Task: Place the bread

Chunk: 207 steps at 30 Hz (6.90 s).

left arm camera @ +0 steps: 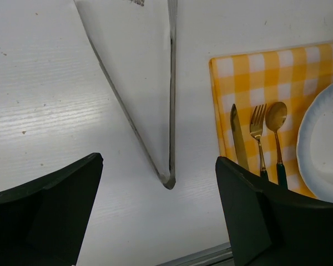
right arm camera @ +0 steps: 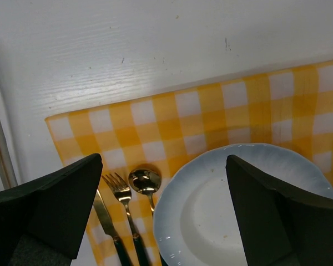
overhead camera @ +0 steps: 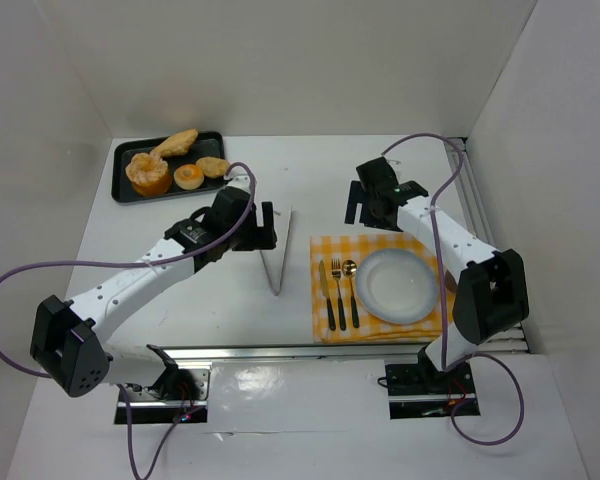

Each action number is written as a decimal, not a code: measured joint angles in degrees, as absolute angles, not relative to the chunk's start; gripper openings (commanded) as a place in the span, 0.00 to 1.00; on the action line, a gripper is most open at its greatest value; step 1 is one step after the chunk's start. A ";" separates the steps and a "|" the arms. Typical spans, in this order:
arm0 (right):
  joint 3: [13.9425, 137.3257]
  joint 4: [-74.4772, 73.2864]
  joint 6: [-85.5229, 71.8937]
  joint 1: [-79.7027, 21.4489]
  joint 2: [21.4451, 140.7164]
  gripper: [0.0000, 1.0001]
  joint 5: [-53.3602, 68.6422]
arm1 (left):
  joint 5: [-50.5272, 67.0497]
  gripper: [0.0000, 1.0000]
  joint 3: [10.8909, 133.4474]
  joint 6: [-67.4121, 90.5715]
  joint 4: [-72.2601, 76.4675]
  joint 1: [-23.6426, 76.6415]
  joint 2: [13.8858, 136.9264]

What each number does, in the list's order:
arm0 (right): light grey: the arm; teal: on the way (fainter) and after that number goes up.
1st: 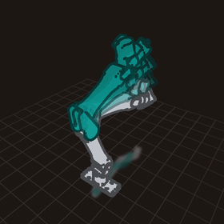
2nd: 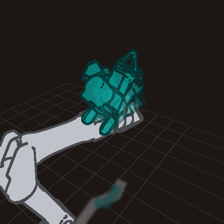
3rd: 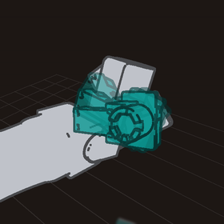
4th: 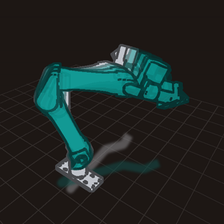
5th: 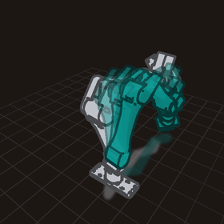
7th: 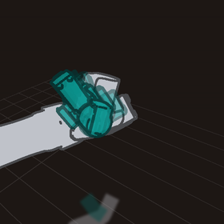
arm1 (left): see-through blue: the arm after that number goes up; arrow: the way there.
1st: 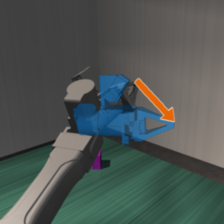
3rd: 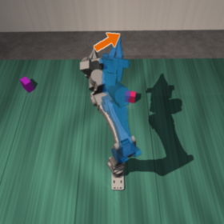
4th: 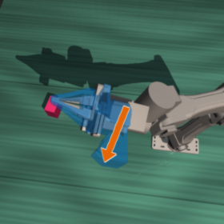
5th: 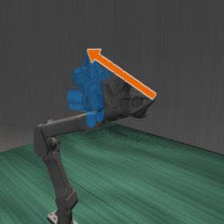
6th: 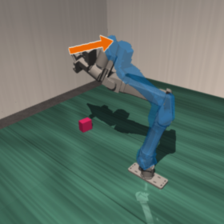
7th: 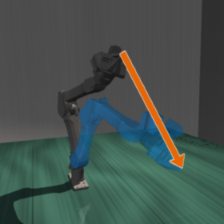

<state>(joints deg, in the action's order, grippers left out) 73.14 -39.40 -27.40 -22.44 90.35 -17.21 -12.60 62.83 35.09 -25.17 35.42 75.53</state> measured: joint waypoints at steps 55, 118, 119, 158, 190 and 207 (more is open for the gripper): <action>72.23 -38.61 -27.16 -22.44 82.06 1.00 -19.46 | -15.51 0.11 75.81 45.23 -30.04 35.59 107.20; 80.64 -40.01 -24.53 -22.44 87.70 1.00 -20.62 | -23.49 0.60 130.74 15.81 -42.28 3.92 129.49; 80.68 -39.97 -24.53 -22.44 87.70 1.00 -20.60 | -23.29 0.60 130.74 15.27 -42.24 3.92 129.51; 85.21 -39.44 -24.51 -22.44 97.17 1.00 -17.06 | -26.33 0.06 128.35 11.70 -38.96 3.88 133.95; 95.70 -41.58 -21.17 -23.38 65.14 1.00 -26.22 | 5.61 0.00 82.13 33.21 -35.53 41.89 82.02; 94.70 -44.18 -21.58 -23.38 63.02 1.00 -26.83 | 0.01 0.47 90.72 32.51 -34.24 63.53 98.28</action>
<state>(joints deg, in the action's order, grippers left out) 94.70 -44.18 -21.58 -23.38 63.02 -26.83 0.01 90.72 32.51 -34.24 63.53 98.28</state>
